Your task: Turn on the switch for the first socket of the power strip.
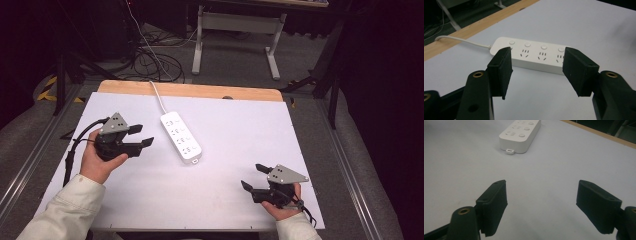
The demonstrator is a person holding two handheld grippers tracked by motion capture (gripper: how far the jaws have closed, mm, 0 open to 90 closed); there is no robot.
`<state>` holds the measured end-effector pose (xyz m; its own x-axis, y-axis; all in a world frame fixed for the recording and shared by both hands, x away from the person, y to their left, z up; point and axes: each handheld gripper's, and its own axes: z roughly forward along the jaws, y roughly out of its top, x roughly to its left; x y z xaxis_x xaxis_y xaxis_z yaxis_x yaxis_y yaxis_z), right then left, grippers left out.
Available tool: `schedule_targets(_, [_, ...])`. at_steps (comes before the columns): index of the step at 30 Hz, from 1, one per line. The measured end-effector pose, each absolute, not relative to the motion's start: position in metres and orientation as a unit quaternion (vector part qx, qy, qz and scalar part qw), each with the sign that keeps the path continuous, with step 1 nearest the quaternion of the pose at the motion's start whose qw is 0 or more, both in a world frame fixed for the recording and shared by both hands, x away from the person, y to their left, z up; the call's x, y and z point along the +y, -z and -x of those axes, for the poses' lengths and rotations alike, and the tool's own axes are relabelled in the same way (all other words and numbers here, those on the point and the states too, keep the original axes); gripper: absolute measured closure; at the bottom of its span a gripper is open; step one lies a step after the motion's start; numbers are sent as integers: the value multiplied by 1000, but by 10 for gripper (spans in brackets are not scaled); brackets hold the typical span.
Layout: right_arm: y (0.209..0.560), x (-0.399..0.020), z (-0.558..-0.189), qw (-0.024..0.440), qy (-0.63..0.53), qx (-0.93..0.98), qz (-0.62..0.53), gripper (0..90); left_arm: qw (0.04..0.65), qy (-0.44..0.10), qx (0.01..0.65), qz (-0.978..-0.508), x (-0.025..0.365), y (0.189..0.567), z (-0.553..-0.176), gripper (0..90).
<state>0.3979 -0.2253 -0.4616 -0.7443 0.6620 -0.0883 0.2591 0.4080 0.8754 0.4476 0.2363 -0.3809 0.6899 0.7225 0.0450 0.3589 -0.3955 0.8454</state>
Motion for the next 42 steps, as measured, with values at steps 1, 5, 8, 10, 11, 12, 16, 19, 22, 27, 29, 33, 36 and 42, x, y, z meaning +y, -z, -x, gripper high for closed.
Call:
schedule_targets(1, [462, -225, -398, 217, -464, 810, -284, 252, 436, -207, 329, -812, 235, 379, -450, 412])
schedule_targets(5, [462, -225, -398, 215, -465, 811, -283, 252, 432, -211, 331, -812, 232, 372, -458, 413])
schedule_targets(8, [462, -225, -399, 214, -465, 811, -284, 252, 428, -215, 327, -815, 230, 367, -463, 415])
schedule_targets(10, [462, -224, -400, 214, -465, 811, -284, 251, 427, -216, 323, -817, 227, 364, -464, 414])
schedule_targets(11, [462, -224, -400, 213, -465, 811, -283, 252, 426, -216, 321, -818, 226, 363, -465, 414])
schedule_targets(12, [462, -225, -400, 213, -464, 812, -283, 252, 424, -221, 318, -819, 224, 362, -465, 410])
schedule_targets(16, [462, -224, -401, 211, -466, 811, -283, 251, 416, -224, 310, -825, 218, 359, -468, 423])
schedule_targets(19, [462, -225, -401, 211, -466, 811, -284, 251, 417, -210, 313, -827, 215, 359, -472, 500])
schedule_targets(22, [462, -224, -401, 209, -466, 811, -284, 251, 419, -203, 322, -824, 214, 359, -479, 580])
schedule_targets(27, [463, -224, -401, 209, -466, 811, -285, 252, 429, -193, 340, -814, 215, 362, -496, 768])
schedule_targets(29, [463, -224, -401, 209, -466, 811, -285, 252, 430, -198, 343, -811, 214, 364, -503, 842])
schedule_targets(33, [463, -224, -401, 209, -464, 812, -285, 252, 438, -194, 350, -805, 214, 369, -517, 899])
schedule_targets(36, [463, -224, -402, 210, -463, 813, -284, 252, 459, -179, 361, -792, 214, 374, -526, 900])
schedule_targets(42, [464, -224, -401, 209, -464, 813, -284, 252, 453, -177, 368, -793, 205, 383, -543, 900])
